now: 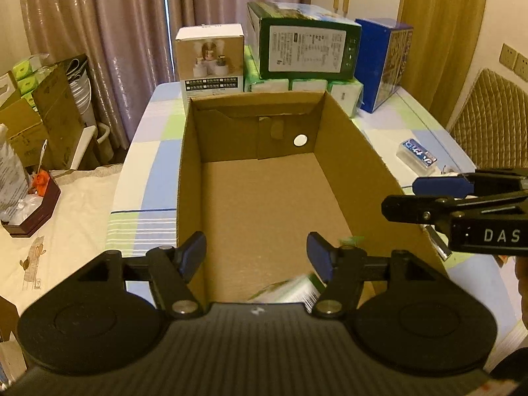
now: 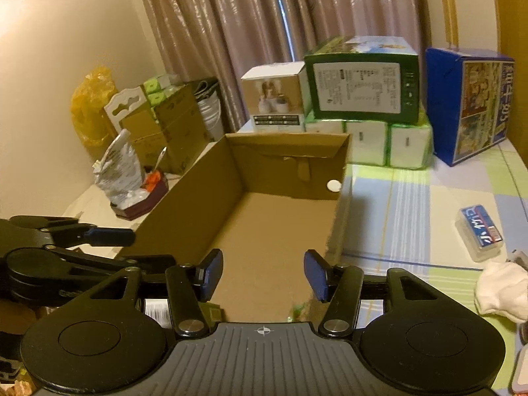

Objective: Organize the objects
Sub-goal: 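Carry both items over the cardboard box and open both grippers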

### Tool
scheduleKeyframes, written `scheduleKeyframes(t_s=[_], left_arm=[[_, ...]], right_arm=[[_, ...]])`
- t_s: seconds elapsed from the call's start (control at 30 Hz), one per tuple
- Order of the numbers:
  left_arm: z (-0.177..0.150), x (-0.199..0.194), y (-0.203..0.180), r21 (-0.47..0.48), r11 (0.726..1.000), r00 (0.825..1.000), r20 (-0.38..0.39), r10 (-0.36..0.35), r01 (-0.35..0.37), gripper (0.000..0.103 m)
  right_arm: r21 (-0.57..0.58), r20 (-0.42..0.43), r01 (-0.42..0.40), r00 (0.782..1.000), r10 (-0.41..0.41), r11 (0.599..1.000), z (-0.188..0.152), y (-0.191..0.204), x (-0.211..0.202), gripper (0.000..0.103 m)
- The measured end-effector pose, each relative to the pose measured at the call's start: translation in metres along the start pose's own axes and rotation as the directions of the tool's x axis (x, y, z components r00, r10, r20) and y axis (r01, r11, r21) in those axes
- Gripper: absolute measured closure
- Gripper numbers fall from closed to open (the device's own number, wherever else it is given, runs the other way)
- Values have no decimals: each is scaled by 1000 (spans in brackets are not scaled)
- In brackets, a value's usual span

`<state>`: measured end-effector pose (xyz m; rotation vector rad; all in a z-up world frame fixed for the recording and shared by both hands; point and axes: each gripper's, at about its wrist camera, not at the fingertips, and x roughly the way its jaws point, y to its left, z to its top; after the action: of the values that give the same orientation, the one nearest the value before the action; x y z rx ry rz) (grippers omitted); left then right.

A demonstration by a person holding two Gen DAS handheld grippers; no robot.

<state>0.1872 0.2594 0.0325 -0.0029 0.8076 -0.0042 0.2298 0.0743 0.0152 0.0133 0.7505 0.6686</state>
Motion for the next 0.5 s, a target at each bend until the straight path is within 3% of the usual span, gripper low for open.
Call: scheduleKeyframes(t_s=[0.5], left_arm=[[-15, -50, -20, -42, 999, 999, 33, 7, -6, 38]], right_arm=[[9, 64, 73, 995, -73, 997, -24, -4, -84, 41]])
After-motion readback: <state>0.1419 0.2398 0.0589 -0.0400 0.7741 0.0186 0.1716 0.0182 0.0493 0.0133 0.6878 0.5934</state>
